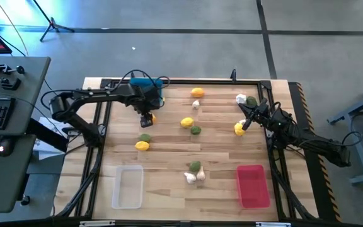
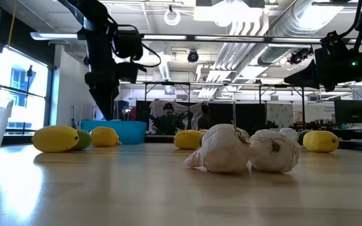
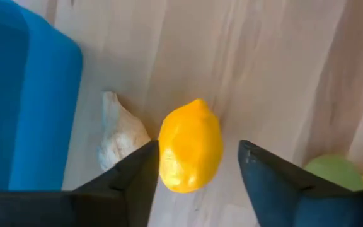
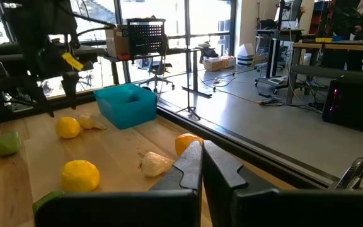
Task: Sort produce into baskets
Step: Put the lemon into the red bin
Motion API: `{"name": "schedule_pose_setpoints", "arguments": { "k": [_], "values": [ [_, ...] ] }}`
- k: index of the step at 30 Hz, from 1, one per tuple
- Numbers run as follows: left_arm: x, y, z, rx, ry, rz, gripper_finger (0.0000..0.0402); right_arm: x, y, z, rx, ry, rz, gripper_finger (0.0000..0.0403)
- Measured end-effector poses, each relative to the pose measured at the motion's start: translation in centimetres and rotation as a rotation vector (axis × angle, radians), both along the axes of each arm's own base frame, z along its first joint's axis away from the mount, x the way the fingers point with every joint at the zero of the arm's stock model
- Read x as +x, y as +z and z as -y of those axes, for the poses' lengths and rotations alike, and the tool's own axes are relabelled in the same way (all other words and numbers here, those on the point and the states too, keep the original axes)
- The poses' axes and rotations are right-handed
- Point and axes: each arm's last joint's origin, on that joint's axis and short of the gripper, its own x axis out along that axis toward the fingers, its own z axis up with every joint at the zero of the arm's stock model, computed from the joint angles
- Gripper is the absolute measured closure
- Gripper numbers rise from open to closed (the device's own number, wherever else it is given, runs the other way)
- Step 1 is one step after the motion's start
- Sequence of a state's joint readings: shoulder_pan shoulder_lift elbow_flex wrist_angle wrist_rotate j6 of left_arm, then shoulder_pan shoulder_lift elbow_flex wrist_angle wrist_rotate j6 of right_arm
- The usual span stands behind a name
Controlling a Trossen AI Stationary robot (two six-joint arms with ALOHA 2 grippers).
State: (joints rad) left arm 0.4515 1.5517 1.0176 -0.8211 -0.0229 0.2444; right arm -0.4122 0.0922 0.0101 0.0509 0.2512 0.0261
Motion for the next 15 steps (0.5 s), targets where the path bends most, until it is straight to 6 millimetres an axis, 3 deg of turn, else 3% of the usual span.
{"name": "schedule_pose_setpoints", "arguments": {
  "k": [5, 15],
  "values": [
    [0.4, -1.3, -0.4, 0.047, -0.031, -0.075, 0.0158, 0.0, 0.0, 0.0, 0.000, 0.000, 0.000, 0.0402],
    [1.0, -4.3, -0.7, -0.007, -0.067, -0.182, 0.0154, 0.0, 0.0, 0.0, 0.000, 0.000, 0.000, 0.0402]
  ]
}}
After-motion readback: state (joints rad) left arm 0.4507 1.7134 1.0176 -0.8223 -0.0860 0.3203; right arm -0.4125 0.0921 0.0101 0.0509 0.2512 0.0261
